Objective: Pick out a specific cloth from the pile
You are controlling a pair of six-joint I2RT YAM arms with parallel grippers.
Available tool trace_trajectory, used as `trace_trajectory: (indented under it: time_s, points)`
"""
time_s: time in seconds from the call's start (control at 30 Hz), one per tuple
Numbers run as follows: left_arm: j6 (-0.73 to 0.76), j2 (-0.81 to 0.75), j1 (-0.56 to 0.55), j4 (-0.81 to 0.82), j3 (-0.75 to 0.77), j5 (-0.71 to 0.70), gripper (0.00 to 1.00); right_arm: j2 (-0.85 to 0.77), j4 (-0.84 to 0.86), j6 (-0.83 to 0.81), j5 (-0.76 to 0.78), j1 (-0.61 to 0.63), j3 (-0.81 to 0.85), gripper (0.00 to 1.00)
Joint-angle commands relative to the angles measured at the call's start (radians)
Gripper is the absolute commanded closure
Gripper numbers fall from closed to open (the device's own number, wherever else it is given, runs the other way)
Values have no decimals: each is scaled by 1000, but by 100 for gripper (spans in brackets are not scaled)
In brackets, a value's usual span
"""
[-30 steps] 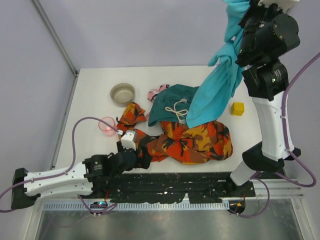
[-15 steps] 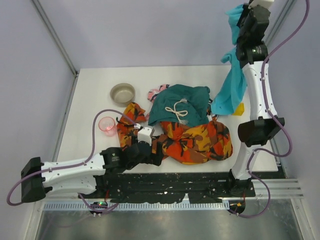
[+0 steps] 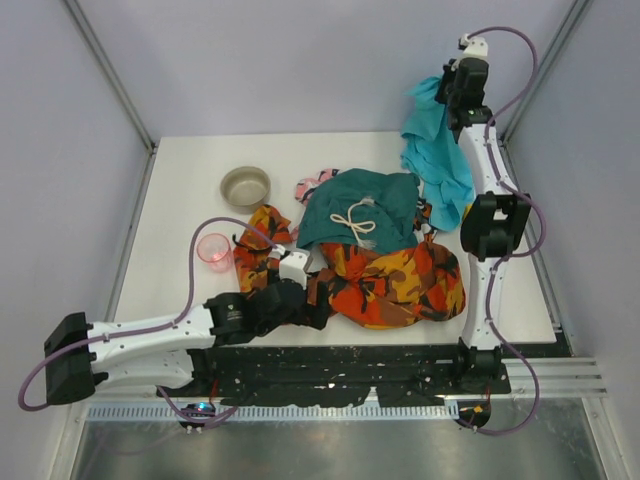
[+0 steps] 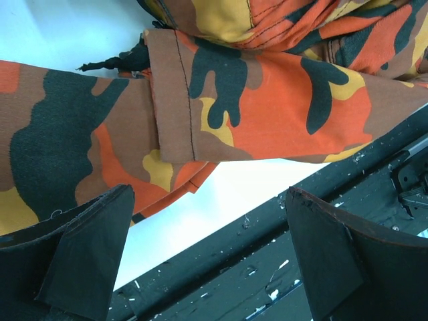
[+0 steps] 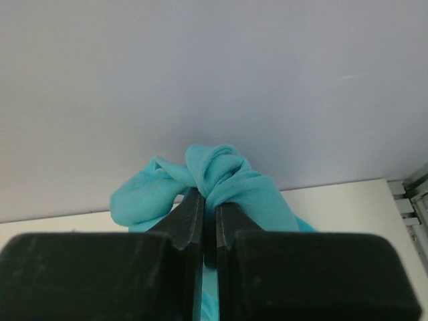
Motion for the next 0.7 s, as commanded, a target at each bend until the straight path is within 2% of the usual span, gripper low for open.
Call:
trace_trajectory:
  time_s: [0.0, 0.1, 0.2, 0.27, 0.33, 0.37, 0.4, 0.43, 0.67]
  points:
    - [11, -15, 12, 50, 9, -13, 0, 7, 104, 57, 61, 5, 45, 95]
    - [8, -15, 14, 48, 7, -8, 0, -50, 214, 106, 133, 5, -190, 94]
    - [5, -18, 14, 38, 7, -4, 0, -183, 348, 128, 267, -25, -494, 95]
    - [-1, -22, 15, 35, 3, -2, 0, -258, 420, 140, 307, -29, -634, 93]
    - [-6, -28, 17, 30, -2, -4, 0, -310, 417, 140, 284, -30, -705, 72]
    - [-9, -32, 17, 22, -1, -5, 0, -336, 381, 141, 276, -30, -713, 39]
    - [-9, -37, 17, 15, 1, -8, 0, -352, 355, 141, 276, -30, -712, 19]
    - [-9, -44, 17, 1, 4, -15, 0, -379, 301, 141, 273, -30, -709, 5]
    - [-4, -129, 20, -95, 21, -97, 0, -649, -26, 143, 233, -30, -710, 5]
